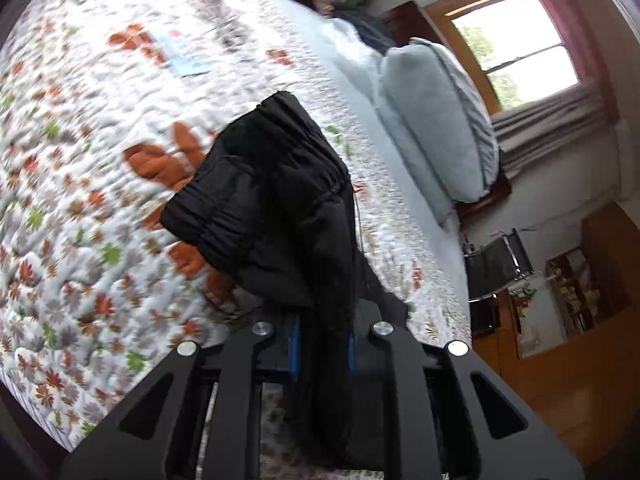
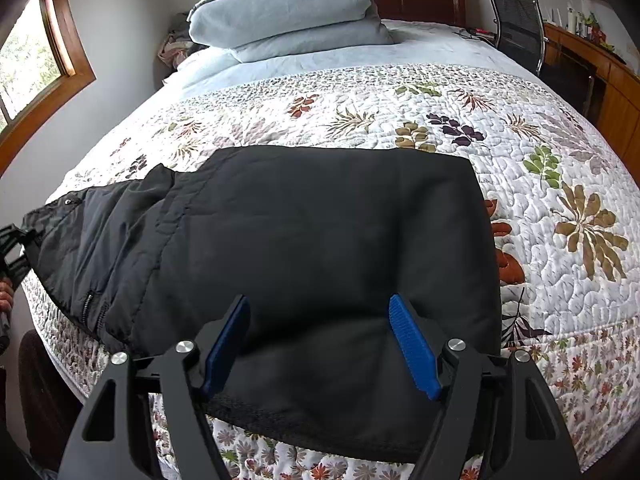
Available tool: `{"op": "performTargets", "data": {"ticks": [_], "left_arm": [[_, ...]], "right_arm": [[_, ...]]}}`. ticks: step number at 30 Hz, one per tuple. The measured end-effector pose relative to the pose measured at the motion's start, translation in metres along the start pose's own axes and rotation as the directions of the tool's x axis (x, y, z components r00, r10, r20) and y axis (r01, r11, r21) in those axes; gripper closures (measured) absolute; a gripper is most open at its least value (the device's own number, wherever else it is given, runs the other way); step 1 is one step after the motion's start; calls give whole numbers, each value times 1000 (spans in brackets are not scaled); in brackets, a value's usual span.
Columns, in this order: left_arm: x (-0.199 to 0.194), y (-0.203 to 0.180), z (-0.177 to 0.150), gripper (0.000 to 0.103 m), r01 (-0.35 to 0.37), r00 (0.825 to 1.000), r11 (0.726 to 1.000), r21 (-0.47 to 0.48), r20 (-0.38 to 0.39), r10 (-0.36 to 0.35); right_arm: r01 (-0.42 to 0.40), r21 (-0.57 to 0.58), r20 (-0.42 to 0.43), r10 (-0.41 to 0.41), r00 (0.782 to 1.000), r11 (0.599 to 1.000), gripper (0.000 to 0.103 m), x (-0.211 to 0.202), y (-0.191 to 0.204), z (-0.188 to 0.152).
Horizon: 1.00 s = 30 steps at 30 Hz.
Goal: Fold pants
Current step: 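Close the left gripper on the waistband end of the black pants, then lift the waistband end with the left gripper and fold it over the pants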
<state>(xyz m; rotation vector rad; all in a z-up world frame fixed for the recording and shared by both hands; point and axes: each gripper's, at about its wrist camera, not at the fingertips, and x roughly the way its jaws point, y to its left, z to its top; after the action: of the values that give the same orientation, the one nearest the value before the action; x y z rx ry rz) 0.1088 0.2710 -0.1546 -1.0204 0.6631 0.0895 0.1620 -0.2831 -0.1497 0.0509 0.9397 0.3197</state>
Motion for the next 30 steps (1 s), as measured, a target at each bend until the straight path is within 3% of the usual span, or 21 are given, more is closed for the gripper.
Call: {"op": "performTargets", "data": {"ticks": [10,20,30], "left_arm": [[-8,-69,-13,88,79,996,978,191,28,-86],[-2,-133,-44,87,199,979,903,380,-37,-200],[17,-167,-74,85,250,968,834,492,-106,-228]], "right_arm": [[-13,16,7,12,1000,1000,30,-2,-2,0],[-44,79,38,41,998,996,30,-10,-15,1],[-81,148,71,72,995,986,30,-18,-34,2]]}}
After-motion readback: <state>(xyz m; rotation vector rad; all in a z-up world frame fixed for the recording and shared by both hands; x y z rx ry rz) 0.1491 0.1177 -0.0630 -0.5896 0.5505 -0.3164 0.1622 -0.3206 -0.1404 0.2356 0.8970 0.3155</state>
